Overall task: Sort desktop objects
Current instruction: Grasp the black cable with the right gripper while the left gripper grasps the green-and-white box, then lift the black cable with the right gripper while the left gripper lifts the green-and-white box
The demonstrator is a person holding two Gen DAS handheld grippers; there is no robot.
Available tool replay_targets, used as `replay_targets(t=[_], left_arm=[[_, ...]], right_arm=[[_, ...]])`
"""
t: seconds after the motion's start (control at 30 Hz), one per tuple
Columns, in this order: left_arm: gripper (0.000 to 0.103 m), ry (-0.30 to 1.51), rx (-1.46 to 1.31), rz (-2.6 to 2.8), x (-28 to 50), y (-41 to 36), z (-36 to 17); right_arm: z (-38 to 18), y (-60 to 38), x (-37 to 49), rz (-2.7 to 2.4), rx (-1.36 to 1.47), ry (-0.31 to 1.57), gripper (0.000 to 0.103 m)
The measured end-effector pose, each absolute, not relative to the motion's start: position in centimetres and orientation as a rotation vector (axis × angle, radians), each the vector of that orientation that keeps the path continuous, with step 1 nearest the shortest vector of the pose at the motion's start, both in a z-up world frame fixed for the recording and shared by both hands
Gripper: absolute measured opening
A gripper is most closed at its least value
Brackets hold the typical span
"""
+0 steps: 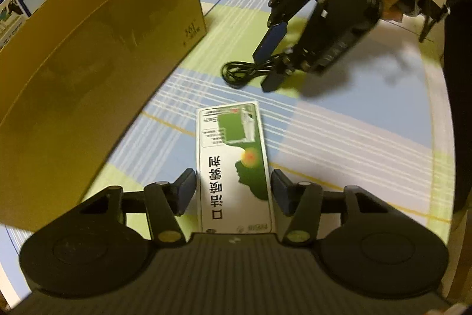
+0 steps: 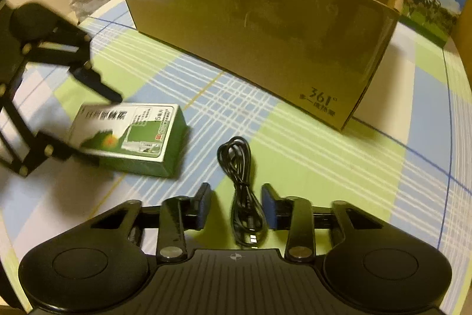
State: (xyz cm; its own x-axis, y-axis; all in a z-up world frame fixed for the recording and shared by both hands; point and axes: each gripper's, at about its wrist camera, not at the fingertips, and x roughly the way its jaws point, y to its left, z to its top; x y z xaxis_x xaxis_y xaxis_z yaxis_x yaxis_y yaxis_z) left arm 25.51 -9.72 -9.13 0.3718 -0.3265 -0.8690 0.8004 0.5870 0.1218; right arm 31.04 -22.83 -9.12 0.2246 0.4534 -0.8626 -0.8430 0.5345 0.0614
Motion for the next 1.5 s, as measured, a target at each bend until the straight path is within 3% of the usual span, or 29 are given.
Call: replay_targets(t=[0.03,0.9,1.0,1.5], left_arm=[[0.051,0.928,0.598,-0.767,25.1,-9.8,-9.2],[0.054,0.96,0.507,-0.606,25.2,-11.1,-10.3],[0.051,0.97,0.485,-0.603,25.0,-10.9,-9.9],[0.051,1.012,0.338,-0.417,21.5,-9.8,-9.0]], right_arm=[[-9.0,-22.9,30.8,0.945,-0.467,0.99,0.019],[-9.3,-21.4,29.0,0.944,-0.502,0.929,0.019],[-9.2,-21.2,28.8,0.931,-0.509,0.942,0.011],[-7.2,-24.4,26.9,0.802,-0.366,1.012,0.009]])
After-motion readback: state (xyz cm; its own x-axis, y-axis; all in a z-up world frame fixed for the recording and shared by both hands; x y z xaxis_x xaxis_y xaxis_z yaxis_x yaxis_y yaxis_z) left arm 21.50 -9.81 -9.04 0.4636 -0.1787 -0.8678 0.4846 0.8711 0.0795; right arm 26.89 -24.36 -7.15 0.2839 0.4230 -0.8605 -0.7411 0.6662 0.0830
